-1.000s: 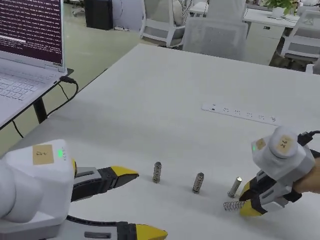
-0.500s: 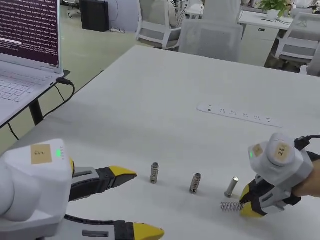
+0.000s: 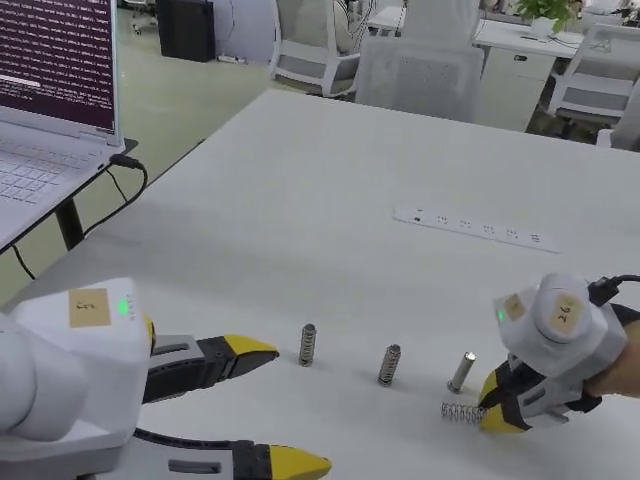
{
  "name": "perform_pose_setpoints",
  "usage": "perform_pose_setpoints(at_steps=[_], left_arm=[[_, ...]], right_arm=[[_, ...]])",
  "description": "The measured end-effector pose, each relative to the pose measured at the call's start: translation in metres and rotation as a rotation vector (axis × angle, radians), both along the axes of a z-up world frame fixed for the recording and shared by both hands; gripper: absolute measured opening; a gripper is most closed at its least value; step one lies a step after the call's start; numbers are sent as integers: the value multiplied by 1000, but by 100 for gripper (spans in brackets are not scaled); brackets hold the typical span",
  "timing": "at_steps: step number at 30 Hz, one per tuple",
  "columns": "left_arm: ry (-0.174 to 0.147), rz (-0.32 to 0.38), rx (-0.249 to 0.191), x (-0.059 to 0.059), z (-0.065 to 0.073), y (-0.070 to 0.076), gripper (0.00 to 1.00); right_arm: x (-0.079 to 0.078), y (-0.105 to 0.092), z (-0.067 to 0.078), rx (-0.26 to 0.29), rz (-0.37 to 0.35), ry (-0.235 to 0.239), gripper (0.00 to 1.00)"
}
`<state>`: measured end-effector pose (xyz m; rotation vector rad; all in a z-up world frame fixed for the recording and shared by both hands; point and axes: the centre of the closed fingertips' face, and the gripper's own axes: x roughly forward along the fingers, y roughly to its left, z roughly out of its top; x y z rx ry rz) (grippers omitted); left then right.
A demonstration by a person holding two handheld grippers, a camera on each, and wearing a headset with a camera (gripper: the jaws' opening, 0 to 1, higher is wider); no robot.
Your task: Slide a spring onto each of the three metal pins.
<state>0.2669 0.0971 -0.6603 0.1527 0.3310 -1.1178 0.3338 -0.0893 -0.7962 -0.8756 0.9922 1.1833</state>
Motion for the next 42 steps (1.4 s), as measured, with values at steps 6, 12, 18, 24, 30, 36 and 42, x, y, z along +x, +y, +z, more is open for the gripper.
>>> perform_pose_setpoints(at_steps=[6, 12, 18, 24, 30, 36, 42], left_arm=[[-2, -28, 9, -3, -1, -4, 51], [-7, -51, 16, -3, -1, -8, 50], [-13, -79, 25, -4, -1, -11, 49], [-24, -113, 14, -5, 4, -17, 48], [-7, -144, 0, -4, 2, -24, 46], [-26, -191, 21, -5, 4, -34, 46], [-45, -240, 49, -3, 7, -43, 44]], right_arm=[[-1, 2, 7, 5, -10, -1, 8], [-9, 5, 19, 5, -17, 2, 8], [-18, 12, 36, 16, -14, -5, 8], [-31, 27, 66, 68, -36, 20, 8], [-41, 44, 95, 93, -40, 7, 8], [-50, 71, 117, 124, 10, -21, 8], [-52, 92, 129, 138, 51, -27, 8]])
